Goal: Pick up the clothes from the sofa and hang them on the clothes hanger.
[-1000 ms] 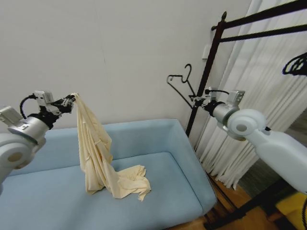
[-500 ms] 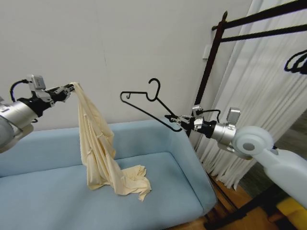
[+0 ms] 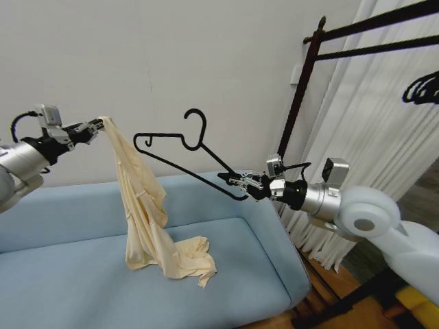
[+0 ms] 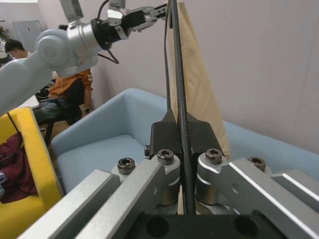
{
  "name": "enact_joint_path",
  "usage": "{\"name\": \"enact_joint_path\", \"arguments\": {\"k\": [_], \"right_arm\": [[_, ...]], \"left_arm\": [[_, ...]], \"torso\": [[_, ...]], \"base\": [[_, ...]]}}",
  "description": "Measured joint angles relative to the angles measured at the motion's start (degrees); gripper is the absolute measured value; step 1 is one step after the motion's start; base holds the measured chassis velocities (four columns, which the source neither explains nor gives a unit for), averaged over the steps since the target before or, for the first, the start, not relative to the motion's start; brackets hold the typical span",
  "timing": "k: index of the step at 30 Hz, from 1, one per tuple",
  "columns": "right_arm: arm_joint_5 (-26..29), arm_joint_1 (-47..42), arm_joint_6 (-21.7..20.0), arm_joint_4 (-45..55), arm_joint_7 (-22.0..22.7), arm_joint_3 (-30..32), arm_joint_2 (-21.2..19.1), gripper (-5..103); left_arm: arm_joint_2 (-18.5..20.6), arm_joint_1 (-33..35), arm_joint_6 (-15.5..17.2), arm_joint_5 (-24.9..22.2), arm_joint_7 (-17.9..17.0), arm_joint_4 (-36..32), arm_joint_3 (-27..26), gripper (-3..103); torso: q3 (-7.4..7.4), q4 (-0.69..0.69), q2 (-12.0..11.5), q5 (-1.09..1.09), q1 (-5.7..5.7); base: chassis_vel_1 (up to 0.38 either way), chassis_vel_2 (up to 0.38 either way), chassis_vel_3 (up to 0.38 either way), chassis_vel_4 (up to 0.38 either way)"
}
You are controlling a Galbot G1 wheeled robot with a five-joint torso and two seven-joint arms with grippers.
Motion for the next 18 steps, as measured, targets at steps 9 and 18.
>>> {"name": "enact_joint_path", "arguments": {"k": [9, 18], "right_arm": [[-3.4, 2.1, 1.2, 1.9, 7.0, -8.9, 5.2, 2], [-7.3, 2.8, 2.0, -0.1, 11.7, -13.0, 8.0, 2]], "left_arm": [[-0.6, 0.2, 0.0, 0.4, -0.4, -0.6, 0.1, 1], [-1.6, 0.4, 0.0, 1.1, -0.5, -1.8, 0.0, 1]], "torso": [[0.0, 0.02, 0.0, 0.0, 0.0], [0.0, 0.01, 0.0, 0.01, 0.01]], "base": [[0.0, 0.0, 0.0, 0.0], [0.0, 0.0, 0.0, 0.0]]}}
